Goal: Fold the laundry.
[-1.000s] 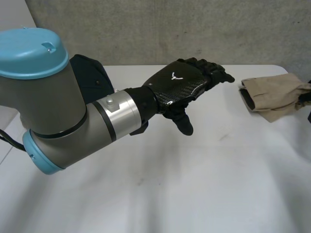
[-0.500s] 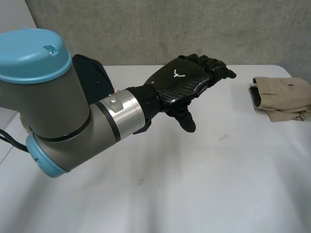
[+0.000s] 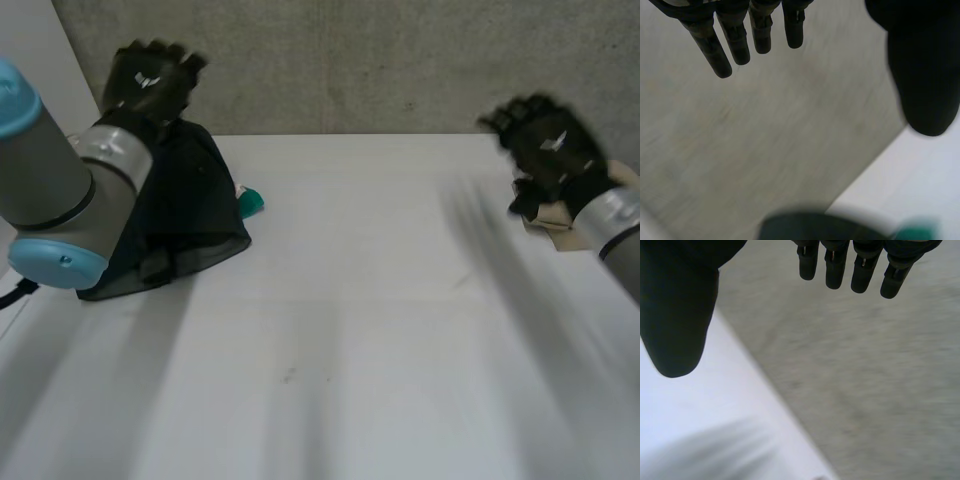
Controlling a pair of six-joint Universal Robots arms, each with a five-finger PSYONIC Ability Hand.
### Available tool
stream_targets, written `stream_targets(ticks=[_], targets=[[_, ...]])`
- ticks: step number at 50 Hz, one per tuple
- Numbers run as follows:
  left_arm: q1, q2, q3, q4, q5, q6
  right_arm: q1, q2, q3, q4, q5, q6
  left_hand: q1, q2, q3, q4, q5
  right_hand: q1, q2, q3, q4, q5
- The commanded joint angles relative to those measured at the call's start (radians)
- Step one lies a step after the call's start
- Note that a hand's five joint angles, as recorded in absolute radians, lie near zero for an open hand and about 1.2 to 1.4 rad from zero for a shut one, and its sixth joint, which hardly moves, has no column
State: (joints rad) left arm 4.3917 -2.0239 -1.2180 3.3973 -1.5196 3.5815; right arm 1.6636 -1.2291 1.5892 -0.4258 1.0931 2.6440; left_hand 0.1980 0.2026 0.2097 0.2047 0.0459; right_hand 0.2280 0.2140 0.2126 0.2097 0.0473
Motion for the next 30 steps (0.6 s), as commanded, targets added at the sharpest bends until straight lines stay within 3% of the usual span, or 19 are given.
stream_targets(ticks=[1,9,13,14,17,21,26,30], targets=[[0.153,-0.294,0.066,0.128,0.029,0.430,0.070,0.000,0.100,0.229,0.042,-0.229,0.016,0.011,0.004,0.009,-0.007,-0.053,-0.040,-0.038,-0.035,-0.047],[0.176,-0.421,0.140,0.134,0.122,0.464,0.061,0.000,0.170,0.228,0.093,-0.245,0.121,0.116,0.109,0.114,0.098,-0.053,-0.040,-0.038,-0.035,-0.047],[0.170,-0.421,0.146,0.114,0.139,0.464,0.056,-0.012,0.204,0.226,0.096,-0.243,0.671,0.667,0.659,0.664,0.649,-0.053,-0.040,-0.038,-0.035,-0.047],[0.158,-0.415,0.144,0.102,0.133,0.462,0.055,-0.021,0.213,0.226,0.099,-0.243,1.193,1.188,1.181,1.186,1.171,-0.053,-0.040,-0.038,-0.035,-0.047],[0.134,-0.386,0.129,0.100,0.122,0.441,0.053,-0.056,0.229,0.226,0.102,-0.242,1.198,1.194,1.187,1.192,1.176,-0.053,-0.040,-0.038,-0.035,-0.047],[0.046,-0.224,0.081,0.100,0.070,0.297,0.022,-0.115,0.247,0.226,0.111,-0.223,1.198,1.194,1.187,1.192,1.176,-0.053,-0.040,-0.038,-0.035,-0.047],[-0.095,-0.023,0.026,0.079,0.035,-0.025,0.010,-0.187,0.242,0.228,0.136,-0.109,1.198,1.194,1.187,1.192,1.176,-0.053,-0.040,-0.038,-0.035,-0.047],[-0.210,0.024,0.029,0.050,0.036,-0.200,0.010,-0.230,0.236,0.229,0.160,-0.020,1.198,1.194,1.187,1.192,1.176,-0.053,-0.040,-0.038,-0.035,-0.047]])
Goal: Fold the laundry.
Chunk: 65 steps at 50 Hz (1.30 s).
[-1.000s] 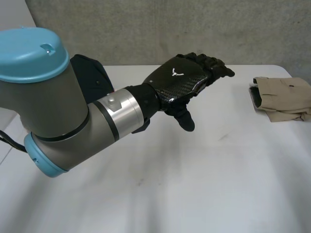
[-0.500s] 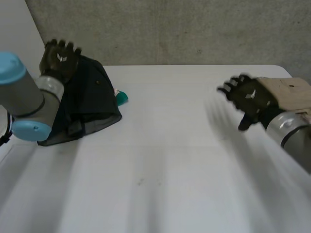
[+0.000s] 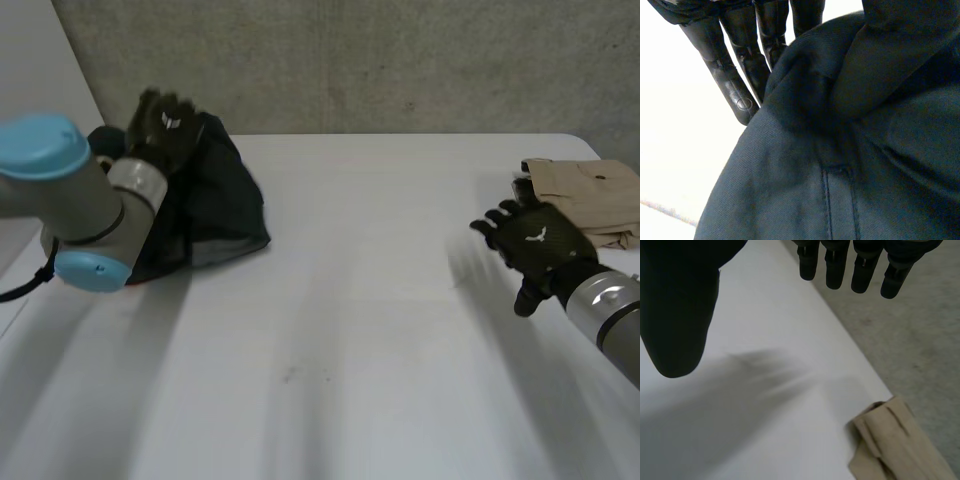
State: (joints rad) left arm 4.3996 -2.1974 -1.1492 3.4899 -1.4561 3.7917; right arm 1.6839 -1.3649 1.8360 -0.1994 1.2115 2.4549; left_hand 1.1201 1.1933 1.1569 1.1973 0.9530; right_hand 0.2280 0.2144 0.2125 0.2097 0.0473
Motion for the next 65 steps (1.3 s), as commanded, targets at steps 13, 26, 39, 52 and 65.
stream_targets(ticks=[13,26,39,52,65], targets=[[-0.491,-0.100,0.108,-0.065,-0.075,-0.475,-0.009,-0.141,-0.018,0.012,0.054,0.271,0.276,0.203,0.239,0.199,0.269,-0.053,-0.040,-0.038,-0.035,-0.047],[-0.419,0.083,-0.038,-0.077,-0.075,-0.464,-0.010,-0.121,-0.027,0.081,0.056,0.277,-0.942,-1.015,-0.979,-1.019,-0.949,-0.053,-0.040,-0.038,-0.035,-0.047],[-0.189,0.278,-0.270,-0.201,0.014,-0.461,0.054,-0.148,-0.035,0.313,0.053,0.472,-0.942,-1.015,-0.979,-1.019,-0.949,-0.053,-0.040,-0.038,-0.035,-0.047],[-0.089,0.143,-0.353,-0.290,0.138,-0.245,0.240,0.111,0.042,0.077,0.107,0.590,-0.946,-1.019,-0.982,-1.023,-0.953,-0.053,-0.040,-0.038,-0.035,-0.047],[-0.143,0.028,-0.313,-0.299,0.188,-0.178,0.255,0.125,-0.029,-0.089,0.275,0.507,0.146,0.073,0.109,0.069,0.138,1.168,1.182,1.184,1.187,1.174]])
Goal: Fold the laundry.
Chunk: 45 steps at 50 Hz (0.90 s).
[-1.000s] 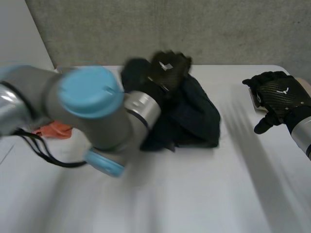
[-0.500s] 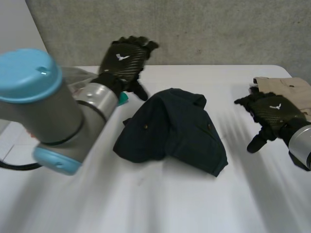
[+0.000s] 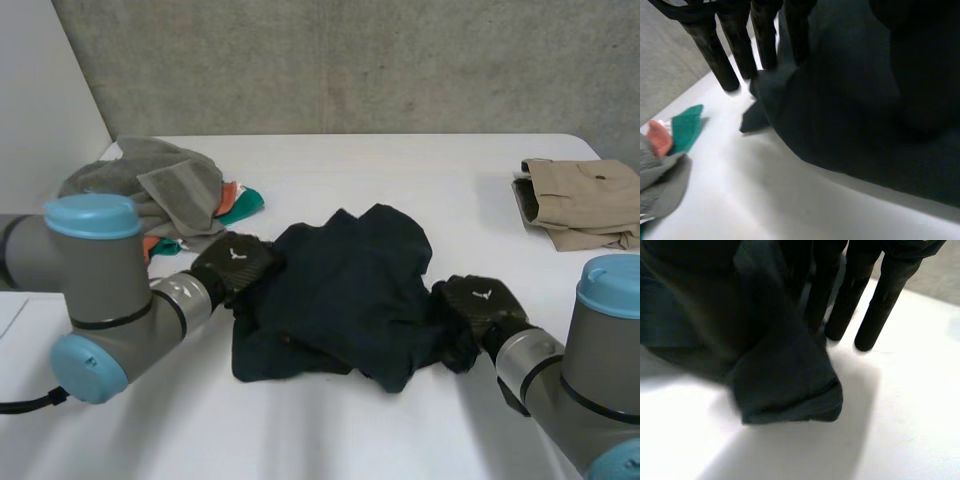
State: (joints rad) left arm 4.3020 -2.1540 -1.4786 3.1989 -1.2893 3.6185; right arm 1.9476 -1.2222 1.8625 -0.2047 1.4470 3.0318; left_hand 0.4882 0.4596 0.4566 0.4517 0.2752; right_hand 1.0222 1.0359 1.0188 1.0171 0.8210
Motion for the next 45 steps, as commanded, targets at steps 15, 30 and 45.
stream_targets(ticks=[15,30,45], targets=[[-0.225,0.209,-0.037,-0.031,-0.205,-0.244,-0.001,0.279,-0.689,-0.128,0.052,-0.571,0.908,0.937,0.940,0.945,0.946,0.374,0.360,0.377,0.379,0.401],[-0.366,0.132,0.043,0.090,-0.389,-0.343,0.019,0.458,-0.766,-0.361,-0.005,-0.528,-0.084,-0.055,-0.052,-0.047,-0.045,-0.848,-0.861,-0.844,-0.843,-0.821],[-0.075,0.427,-0.161,0.095,-0.200,-0.331,-0.039,-0.049,-0.523,0.187,0.096,-0.487,-0.231,-0.202,-0.199,-0.194,-0.192,-0.848,-0.861,-0.844,-0.843,-0.821]])
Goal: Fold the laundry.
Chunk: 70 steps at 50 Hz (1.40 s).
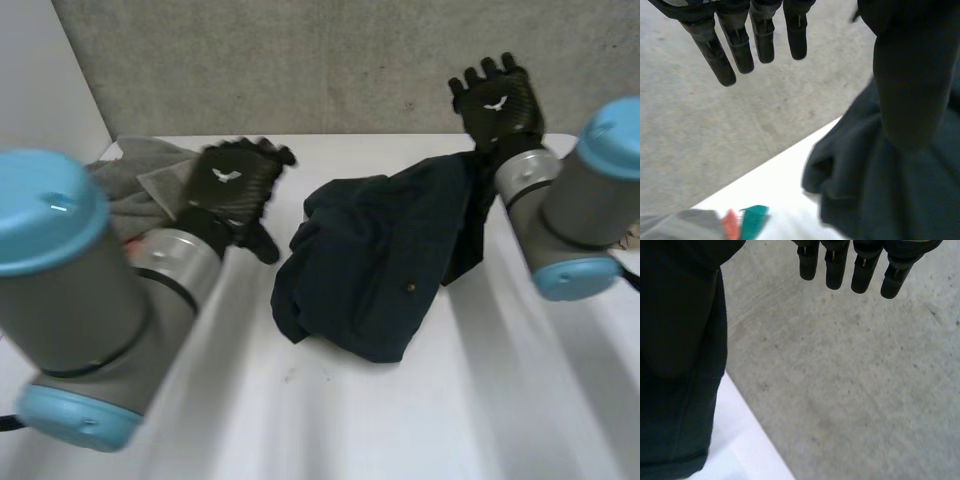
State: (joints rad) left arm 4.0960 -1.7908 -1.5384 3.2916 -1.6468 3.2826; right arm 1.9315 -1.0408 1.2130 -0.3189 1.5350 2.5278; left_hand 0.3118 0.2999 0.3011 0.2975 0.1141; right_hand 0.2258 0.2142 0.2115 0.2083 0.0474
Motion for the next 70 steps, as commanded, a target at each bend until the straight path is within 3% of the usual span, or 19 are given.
stream_targets(ticks=[1,4,9,13,16,22,26,29,34,39,43,48,52,54,55,57,63,70], targets=[[0.154,0.064,-0.112,0.002,0.192,0.008,-0.025,-0.252,0.144,0.340,0.008,0.022,-0.051,-0.039,-0.041,-0.037,-0.028,-0.051,-0.040,-0.037,-0.034,-0.047],[0.222,0.044,-0.146,0.000,0.318,0.023,-0.029,-0.329,0.220,0.487,0.010,0.055,-0.040,-0.028,-0.029,-0.025,-0.016,-0.003,0.009,0.011,0.015,0.001],[0.230,-0.067,-0.161,-0.001,0.415,0.046,-0.039,-0.409,0.319,0.601,-0.004,0.107,0.016,0.028,0.027,0.030,0.039,0.030,0.041,0.044,0.047,0.033],[0.227,-0.150,-0.147,0.005,0.420,0.054,-0.095,-0.467,0.365,0.592,-0.007,0.106,0.063,0.075,0.074,0.078,0.086,0.018,0.029,0.032,0.035,0.022],[0.205,-0.206,-0.115,0.042,0.421,0.055,-0.178,-0.481,0.364,0.552,-0.067,0.104,0.063,0.075,0.074,0.078,0.086,0.234,0.245,0.248,0.251,0.238],[0.150,-0.285,-0.039,0.076,0.403,0.055,-0.207,-0.479,0.361,0.561,-0.144,0.126,0.063,0.075,0.074,0.078,0.086,0.352,0.364,0.367,0.370,0.356],[0.127,-0.312,-0.002,0.077,0.387,0.055,-0.207,-0.479,0.411,0.593,-0.151,0.170,0.078,0.090,0.088,0.092,0.101,0.414,0.425,0.428,0.431,0.418],[0.110,-0.348,0.029,0.077,0.377,0.055,-0.195,-0.495,0.462,0.615,-0.156,0.196,0.216,0.227,0.226,0.230,0.239,0.426,0.437,0.440,0.443,0.430],[0.104,-0.395,0.078,0.075,0.318,0.058,-0.129,-0.551,0.600,0.652,-0.237,0.210,0.524,0.536,0.534,0.538,0.547,0.373,0.385,0.387,0.391,0.377],[0.103,-0.406,0.095,0.077,0.286,0.100,-0.101,-0.536,0.701,0.537,-0.282,0.212,0.853,0.864,0.863,0.867,0.876,0.355,0.367,0.370,0.373,0.359],[0.101,-0.407,0.098,0.079,0.286,0.166,-0.051,-0.446,0.732,0.352,-0.276,0.213,1.084,1.096,1.095,1.099,1.107,0.355,0.367,0.370,0.373,0.359],[0.098,-0.406,0.098,0.079,0.277,0.187,0.036,-0.245,0.708,0.125,-0.224,0.210,1.085,1.096,1.095,1.099,1.108,0.361,0.373,0.375,0.379,0.365],[0.083,-0.392,0.098,0.074,0.251,0.184,0.053,-0.174,0.680,0.032,-0.150,0.200,1.085,1.096,1.095,1.099,1.108,0.461,0.472,0.475,0.478,0.465],[0.075,-0.381,0.098,0.072,0.237,0.184,0.058,-0.156,0.669,0.008,-0.125,0.195,1.085,1.096,1.095,1.099,1.108,0.601,0.613,0.615,0.619,0.605],[0.070,-0.357,0.098,0.069,0.219,0.183,0.067,-0.139,0.654,-0.017,-0.103,0.193,1.085,1.096,1.095,1.099,1.108,0.898,0.910,0.913,0.916,0.902],[0.069,-0.326,0.096,0.068,0.205,0.180,0.076,-0.130,0.637,-0.032,-0.085,0.192,1.085,1.096,1.095,1.099,1.108,1.150,1.161,1.164,1.167,1.154],[0.061,-0.192,0.098,0.065,0.171,0.124,0.075,-0.182,0.563,-0.005,-0.024,0.180,1.085,1.096,1.095,1.099,1.108,1.170,1.182,1.185,1.188,1.174],[0.053,0.042,0.119,0.048,0.166,0.086,0.073,-0.491,0.418,0.142,-0.026,0.146,1.085,1.096,1.095,1.099,1.108,1.170,1.182,1.185,1.188,1.174]])
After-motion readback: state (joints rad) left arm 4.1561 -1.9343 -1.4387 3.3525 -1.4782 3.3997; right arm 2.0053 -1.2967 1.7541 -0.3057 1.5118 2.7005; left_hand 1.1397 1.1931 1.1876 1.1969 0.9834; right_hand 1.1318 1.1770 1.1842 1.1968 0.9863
